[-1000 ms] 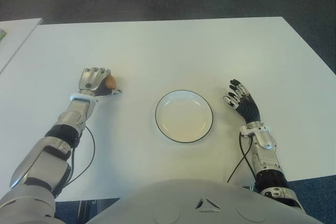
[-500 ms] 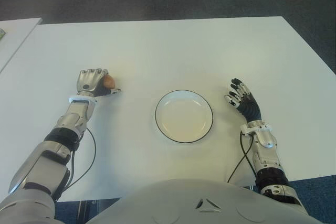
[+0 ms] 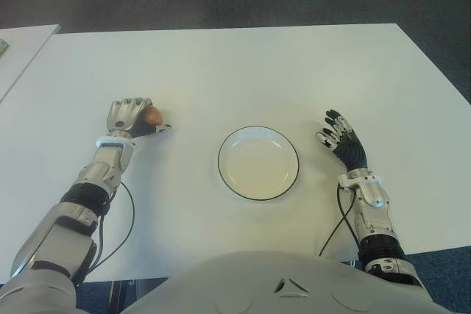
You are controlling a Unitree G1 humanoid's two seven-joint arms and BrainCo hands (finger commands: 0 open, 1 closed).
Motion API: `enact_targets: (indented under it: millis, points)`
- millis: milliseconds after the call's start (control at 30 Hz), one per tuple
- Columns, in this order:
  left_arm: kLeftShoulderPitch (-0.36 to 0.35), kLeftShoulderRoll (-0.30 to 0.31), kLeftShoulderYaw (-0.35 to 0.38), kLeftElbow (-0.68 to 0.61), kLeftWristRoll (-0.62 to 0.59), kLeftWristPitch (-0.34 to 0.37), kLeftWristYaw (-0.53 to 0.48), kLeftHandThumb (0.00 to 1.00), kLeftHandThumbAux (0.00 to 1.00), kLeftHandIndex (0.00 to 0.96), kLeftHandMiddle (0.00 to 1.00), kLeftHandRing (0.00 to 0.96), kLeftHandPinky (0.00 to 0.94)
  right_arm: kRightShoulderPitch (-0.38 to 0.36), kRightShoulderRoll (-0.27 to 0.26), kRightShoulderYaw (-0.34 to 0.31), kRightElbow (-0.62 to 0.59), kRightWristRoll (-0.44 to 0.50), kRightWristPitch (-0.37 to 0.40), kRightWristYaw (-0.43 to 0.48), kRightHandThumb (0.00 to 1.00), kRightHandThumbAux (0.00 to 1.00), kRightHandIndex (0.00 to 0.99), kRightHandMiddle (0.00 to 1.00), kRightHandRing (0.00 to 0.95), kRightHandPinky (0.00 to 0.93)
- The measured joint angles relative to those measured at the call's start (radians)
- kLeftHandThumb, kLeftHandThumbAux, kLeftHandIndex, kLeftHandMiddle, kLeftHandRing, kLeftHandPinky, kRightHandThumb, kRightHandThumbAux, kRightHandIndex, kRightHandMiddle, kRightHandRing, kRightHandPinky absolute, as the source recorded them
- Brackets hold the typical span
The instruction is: Put the apples into the plate.
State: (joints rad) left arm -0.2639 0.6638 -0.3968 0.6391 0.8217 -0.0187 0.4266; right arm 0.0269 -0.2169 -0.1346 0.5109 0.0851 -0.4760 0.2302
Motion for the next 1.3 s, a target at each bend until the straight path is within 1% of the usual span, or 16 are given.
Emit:
enact_targets:
  millis: [167, 300, 400, 567, 733, 767, 833, 933, 1033, 1067, 1100, 1200, 1233, 1267, 1300]
  points:
    - [0.076, 0.009, 0.039, -0.17, -0.02, 0.014, -0.069, 0.854, 0.668, 0.401, 0.535, 0.835, 0.786, -0.001, 0.0, -0.001, 0.0, 0.0, 0.0, 0.001, 0.085, 0.699, 0.003, 0.014, 0.0, 0.0]
    - [0.122, 0.012, 0.078, -0.314, -0.023, 0.043, -0.129, 0.853, 0.668, 0.401, 0.532, 0.836, 0.783, -0.001, 0.0, -0.002, 0.0, 0.001, 0.0, 0.001, 0.089, 0.7, 0.005, 0.018, 0.0, 0.0]
    - [0.132, 0.02, 0.114, -0.407, -0.022, 0.059, -0.167, 0.854, 0.668, 0.402, 0.533, 0.836, 0.778, -0.001, 0.0, -0.001, 0.0, 0.0, 0.0, 0.001, 0.085, 0.704, 0.003, 0.017, 0.0, 0.0]
    - [0.134, 0.034, 0.179, -0.527, -0.023, 0.063, -0.181, 0.855, 0.667, 0.403, 0.531, 0.838, 0.768, 0.001, 0.001, 0.003, -0.006, -0.001, 0.0, 0.001, 0.075, 0.715, 0.002, 0.016, 0.0, 0.0]
    - [0.16, 0.046, 0.214, -0.668, -0.013, 0.063, -0.222, 0.856, 0.667, 0.405, 0.531, 0.842, 0.748, 0.005, 0.002, 0.004, -0.011, -0.001, 0.0, 0.001, 0.075, 0.716, 0.002, 0.015, 0.0, 0.0]
    - [0.166, 0.044, 0.215, -0.696, -0.007, 0.063, -0.232, 0.856, 0.666, 0.405, 0.531, 0.842, 0.716, 0.005, 0.002, 0.004, -0.011, -0.001, 0.0, 0.001, 0.078, 0.713, 0.001, 0.014, 0.0, 0.0]
    - [0.175, 0.035, 0.211, -0.744, 0.009, 0.071, -0.253, 0.857, 0.666, 0.407, 0.531, 0.842, 0.674, 0.007, 0.002, 0.005, -0.013, -0.001, 0.0, 0.001, 0.082, 0.71, 0.001, 0.013, 0.0, 0.0]
    - [0.187, -0.007, 0.181, -0.829, 0.044, 0.089, -0.286, 0.858, 0.665, 0.408, 0.532, 0.841, 0.654, 0.009, 0.003, 0.005, -0.013, 0.0, 0.0, 0.001, 0.084, 0.707, 0.0, 0.012, 0.0, 0.0]
    - [0.193, -0.062, 0.129, -0.9, 0.08, 0.095, -0.332, 0.859, 0.664, 0.41, 0.532, 0.833, 0.543, 0.01, 0.004, 0.007, -0.013, 0.0, 0.0, 0.001, 0.084, 0.703, 0.0, 0.01, 0.0, 0.0]
    - [0.193, -0.082, 0.107, -0.923, 0.091, 0.095, -0.35, 0.859, 0.664, 0.41, 0.533, 0.832, 0.531, 0.01, 0.004, 0.007, -0.013, 0.0, 0.0, 0.001, 0.084, 0.702, 0.0, 0.009, 0.0, 0.0]
    - [0.194, -0.1, 0.09, -0.943, 0.099, 0.093, -0.37, 0.86, 0.664, 0.41, 0.533, 0.824, 0.478, 0.009, 0.005, 0.008, -0.013, -0.001, 0.0, 0.001, 0.084, 0.698, 0.0, 0.006, 0.0, 0.0]
    - [0.194, -0.142, 0.045, -0.999, 0.102, 0.079, -0.44, 0.86, 0.664, 0.41, 0.533, 0.813, 0.444, 0.009, 0.005, 0.012, -0.016, -0.001, 0.0, 0.001, 0.084, 0.691, 0.0, 0.002, 0.0, 0.0]
    - [0.194, -0.155, 0.033, -1.015, 0.102, 0.074, -0.462, 0.86, 0.663, 0.41, 0.533, 0.812, 0.507, 0.009, 0.006, 0.014, -0.017, -0.001, 0.0, 0.001, 0.085, 0.687, 0.0, 0.001, 0.0, 0.0]
    - [0.193, -0.164, 0.024, -1.028, 0.104, 0.072, -0.478, 0.861, 0.663, 0.41, 0.534, 0.812, 0.53, 0.009, 0.006, 0.015, -0.018, -0.002, 0.0, 0.001, 0.085, 0.686, 0.0, 0.0, 0.0, 0.0]
    - [0.192, -0.175, 0.018, -1.039, 0.106, 0.07, -0.493, 0.86, 0.664, 0.409, 0.533, 0.815, 0.606, 0.009, 0.006, 0.016, -0.019, -0.002, 0.0, 0.0, 0.085, 0.683, 0.0, 0.0, 0.0, 0.0]
